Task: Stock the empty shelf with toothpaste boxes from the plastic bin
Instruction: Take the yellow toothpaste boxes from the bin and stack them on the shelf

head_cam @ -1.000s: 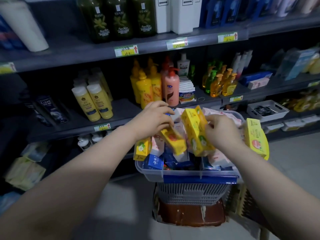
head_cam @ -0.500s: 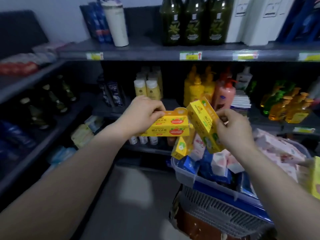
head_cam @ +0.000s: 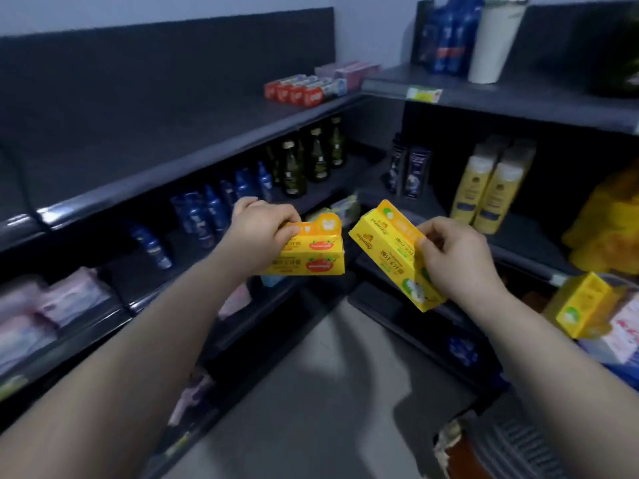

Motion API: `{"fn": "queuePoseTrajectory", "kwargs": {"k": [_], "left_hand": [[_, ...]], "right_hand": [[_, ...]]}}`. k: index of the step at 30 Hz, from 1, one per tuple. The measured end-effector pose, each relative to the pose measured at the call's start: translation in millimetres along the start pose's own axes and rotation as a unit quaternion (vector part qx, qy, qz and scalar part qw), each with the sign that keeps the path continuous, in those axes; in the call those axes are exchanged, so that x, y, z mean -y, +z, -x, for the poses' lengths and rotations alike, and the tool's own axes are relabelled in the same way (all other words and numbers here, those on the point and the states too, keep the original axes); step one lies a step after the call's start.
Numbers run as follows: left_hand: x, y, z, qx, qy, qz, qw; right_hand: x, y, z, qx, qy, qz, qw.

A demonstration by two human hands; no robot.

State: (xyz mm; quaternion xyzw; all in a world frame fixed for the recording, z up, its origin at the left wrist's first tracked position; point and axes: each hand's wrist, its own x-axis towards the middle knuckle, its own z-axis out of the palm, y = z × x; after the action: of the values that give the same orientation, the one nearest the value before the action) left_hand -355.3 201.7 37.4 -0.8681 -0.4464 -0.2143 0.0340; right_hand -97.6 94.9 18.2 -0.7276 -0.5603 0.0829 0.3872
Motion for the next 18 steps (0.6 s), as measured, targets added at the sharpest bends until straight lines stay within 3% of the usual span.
{"fn": "queuePoseTrajectory", "kwargs": {"k": [9,14,18], "left_hand": [[177.9,-125.8,180.3,-0.074,-0.174,-0.109,0.976],[252.8,-200.8,295.8,-0.125,-0.278,-0.183,0.935],[291.6,-251.5,381.6,-0.138,-0.378,-0.241,0.883]], "right_hand": [[202.9,143.7,49.7,0.090,-0.135,-0.055,0.985],[318.2,220.6,94.4,0.132,-0.218,-0.108,0.961],[402.9,275.9,134.6,0.192,-0.292,-0.141,0.926]]}}
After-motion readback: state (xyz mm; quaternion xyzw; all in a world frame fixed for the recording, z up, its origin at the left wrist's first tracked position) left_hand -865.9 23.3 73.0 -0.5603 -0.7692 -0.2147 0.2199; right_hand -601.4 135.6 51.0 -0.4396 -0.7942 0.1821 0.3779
